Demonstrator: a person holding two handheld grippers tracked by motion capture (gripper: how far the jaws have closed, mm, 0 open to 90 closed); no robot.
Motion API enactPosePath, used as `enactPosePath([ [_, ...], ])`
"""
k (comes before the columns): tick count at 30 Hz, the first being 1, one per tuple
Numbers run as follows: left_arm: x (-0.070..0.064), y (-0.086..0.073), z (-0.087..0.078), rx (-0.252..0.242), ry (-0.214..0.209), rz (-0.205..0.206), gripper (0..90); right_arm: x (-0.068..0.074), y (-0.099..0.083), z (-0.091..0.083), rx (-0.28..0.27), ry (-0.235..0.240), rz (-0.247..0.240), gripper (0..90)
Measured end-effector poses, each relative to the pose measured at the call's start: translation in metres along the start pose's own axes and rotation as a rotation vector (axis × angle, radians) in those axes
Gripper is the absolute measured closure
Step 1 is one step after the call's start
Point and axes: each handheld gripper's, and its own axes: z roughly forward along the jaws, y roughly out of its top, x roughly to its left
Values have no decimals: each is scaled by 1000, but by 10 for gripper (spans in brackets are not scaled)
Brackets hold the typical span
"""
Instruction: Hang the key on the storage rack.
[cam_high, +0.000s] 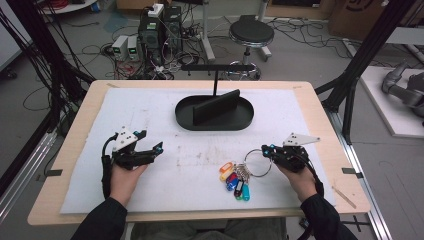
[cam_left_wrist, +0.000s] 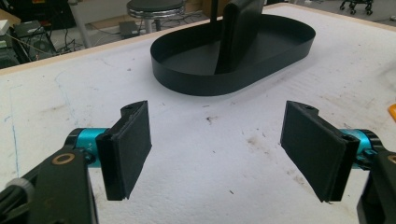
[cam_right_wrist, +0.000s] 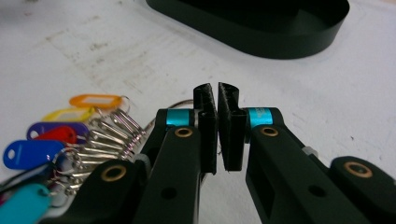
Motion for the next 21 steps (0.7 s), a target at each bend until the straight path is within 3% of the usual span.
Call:
enactPosePath([
  [4, -1, 1, -1, -1, 4, 1, 245, 7, 4, -1, -33, 7, 2, 876],
  [21, -1, 0, -1, -2, 3, 4, 244, 15, 8, -2, -70, 34, -8, 873],
])
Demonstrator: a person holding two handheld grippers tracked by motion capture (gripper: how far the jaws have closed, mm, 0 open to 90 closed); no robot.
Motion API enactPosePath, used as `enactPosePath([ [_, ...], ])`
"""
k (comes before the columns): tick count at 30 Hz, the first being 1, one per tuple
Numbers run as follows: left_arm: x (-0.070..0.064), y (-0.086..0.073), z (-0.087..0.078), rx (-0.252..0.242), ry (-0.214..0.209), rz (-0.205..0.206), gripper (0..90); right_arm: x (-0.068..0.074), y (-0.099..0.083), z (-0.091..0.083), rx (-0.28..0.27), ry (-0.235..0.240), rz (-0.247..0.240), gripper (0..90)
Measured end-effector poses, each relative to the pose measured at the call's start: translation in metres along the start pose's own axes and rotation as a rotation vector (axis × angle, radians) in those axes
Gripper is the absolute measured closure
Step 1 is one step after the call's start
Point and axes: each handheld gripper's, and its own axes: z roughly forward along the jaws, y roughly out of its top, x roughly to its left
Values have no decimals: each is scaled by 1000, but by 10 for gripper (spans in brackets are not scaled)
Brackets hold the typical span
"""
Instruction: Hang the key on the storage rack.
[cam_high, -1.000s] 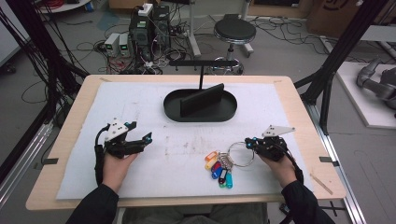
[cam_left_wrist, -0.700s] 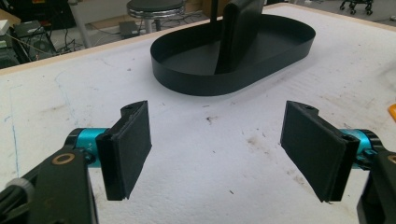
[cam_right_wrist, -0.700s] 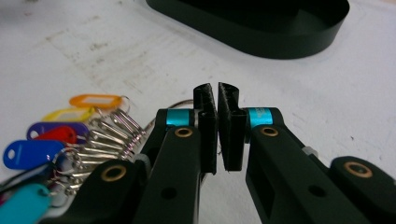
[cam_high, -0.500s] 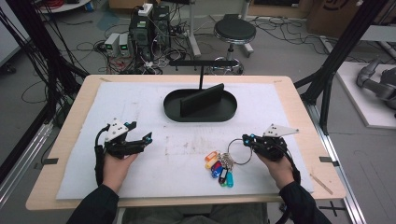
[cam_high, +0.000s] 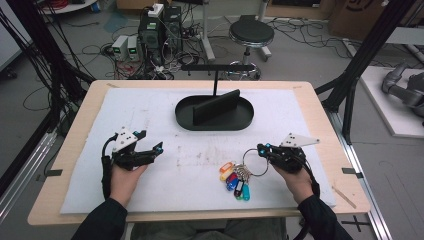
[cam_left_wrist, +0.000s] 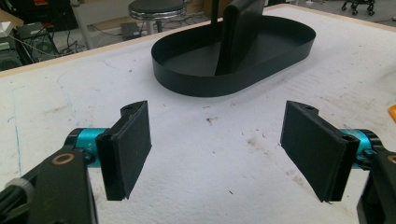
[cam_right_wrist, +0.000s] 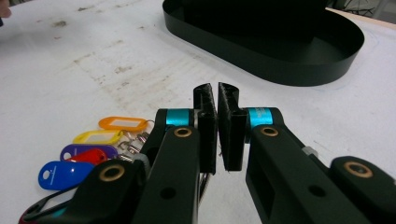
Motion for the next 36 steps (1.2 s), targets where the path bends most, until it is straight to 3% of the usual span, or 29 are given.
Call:
enactPosePath([
  [11, 0, -1, 1, 3, 0, -1, 244, 5, 2, 2, -22, 49, 16, 866],
  [21, -1, -1, 1, 4, 0, -1, 244, 4, 1, 8, 25, 90, 59, 830],
  [24, -1, -1, 1, 4, -7, 0, 244, 3, 0, 10, 56, 102, 96, 840],
  [33, -3, 1, 2, -4, -30, 7, 246, 5, 5, 8, 31, 134, 67, 871],
  [36, -6, 4, 3, -11, -65, 4, 248, 6, 12, 5, 15, 143, 42, 872],
])
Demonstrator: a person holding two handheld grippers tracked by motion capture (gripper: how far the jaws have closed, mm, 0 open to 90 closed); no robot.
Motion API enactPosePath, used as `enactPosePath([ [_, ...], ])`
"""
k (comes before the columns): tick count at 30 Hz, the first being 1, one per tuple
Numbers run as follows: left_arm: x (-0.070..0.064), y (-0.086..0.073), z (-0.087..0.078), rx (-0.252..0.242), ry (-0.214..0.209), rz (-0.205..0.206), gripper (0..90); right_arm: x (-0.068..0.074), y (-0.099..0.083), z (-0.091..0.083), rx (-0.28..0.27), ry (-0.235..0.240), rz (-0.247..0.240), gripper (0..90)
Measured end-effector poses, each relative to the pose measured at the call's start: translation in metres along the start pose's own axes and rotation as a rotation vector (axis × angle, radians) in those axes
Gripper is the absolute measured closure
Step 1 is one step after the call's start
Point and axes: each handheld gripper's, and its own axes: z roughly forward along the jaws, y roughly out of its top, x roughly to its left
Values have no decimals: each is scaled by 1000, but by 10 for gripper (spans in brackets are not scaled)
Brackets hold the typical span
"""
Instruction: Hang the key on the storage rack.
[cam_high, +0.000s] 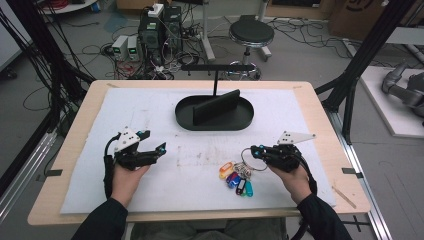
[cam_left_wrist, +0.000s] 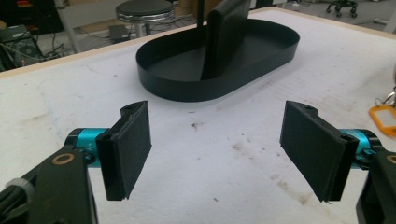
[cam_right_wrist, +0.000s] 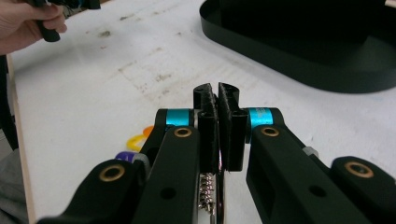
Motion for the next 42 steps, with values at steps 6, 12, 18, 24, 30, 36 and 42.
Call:
enactPosePath([
  [6, -4, 6, 4, -33, -89, -28, 249, 3, 17, -4, -29, 22, -34, 873],
  [12, -14, 20, 15, -80, -230, -14, 262, 8, 32, -6, -43, 52, -71, 873],
  [18, -28, 32, 25, -89, -302, 24, 309, 11, 45, -5, -59, 81, -96, 873],
  [24, -38, 40, 33, -98, -373, 45, 336, 13, 56, -4, -80, 100, -116, 873],
  [30, -49, 52, 39, -117, -437, 66, 349, 21, 71, 1, -94, 138, -153, 873],
  [36, -57, 61, 45, -123, -483, 81, 353, 27, 79, 6, -103, 168, -175, 873],
  [42, -66, 67, 50, -135, -528, 115, 392, 34, 88, 13, -107, 211, -203, 873],
])
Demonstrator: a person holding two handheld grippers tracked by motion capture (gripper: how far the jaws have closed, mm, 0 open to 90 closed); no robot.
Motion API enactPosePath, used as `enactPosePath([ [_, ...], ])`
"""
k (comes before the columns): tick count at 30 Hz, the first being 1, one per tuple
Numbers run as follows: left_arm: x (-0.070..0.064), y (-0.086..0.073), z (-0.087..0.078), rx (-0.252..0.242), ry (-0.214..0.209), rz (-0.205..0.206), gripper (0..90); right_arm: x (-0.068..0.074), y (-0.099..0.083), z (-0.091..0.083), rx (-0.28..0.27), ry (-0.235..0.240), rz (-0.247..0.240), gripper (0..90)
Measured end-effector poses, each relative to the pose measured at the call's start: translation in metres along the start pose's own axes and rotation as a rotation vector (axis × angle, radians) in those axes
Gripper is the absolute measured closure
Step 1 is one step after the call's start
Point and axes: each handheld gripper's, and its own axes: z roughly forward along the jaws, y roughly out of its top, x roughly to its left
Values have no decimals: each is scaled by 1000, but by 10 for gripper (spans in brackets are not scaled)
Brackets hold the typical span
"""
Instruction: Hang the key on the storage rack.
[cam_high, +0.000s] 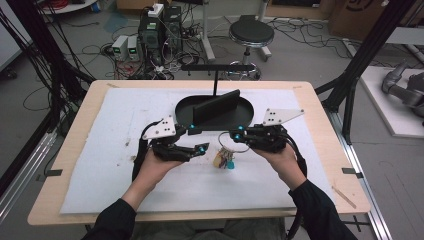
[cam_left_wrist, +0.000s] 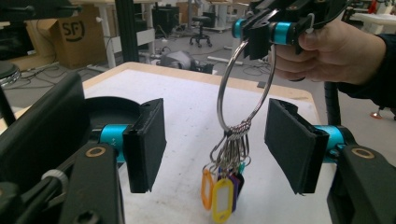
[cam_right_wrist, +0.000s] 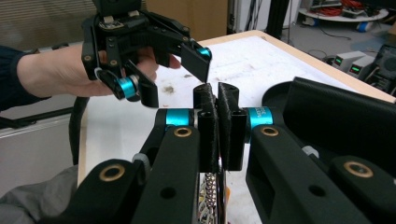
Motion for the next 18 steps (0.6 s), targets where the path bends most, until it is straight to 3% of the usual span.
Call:
enactPosePath([
  [8, -4, 5, 9, 2, -73, 10, 440, 3, 4, 8, -2, 39, -8, 873],
  [18, -4, 6, 17, 9, -90, 9, 487, 6, 5, 13, -2, 83, -9, 873],
])
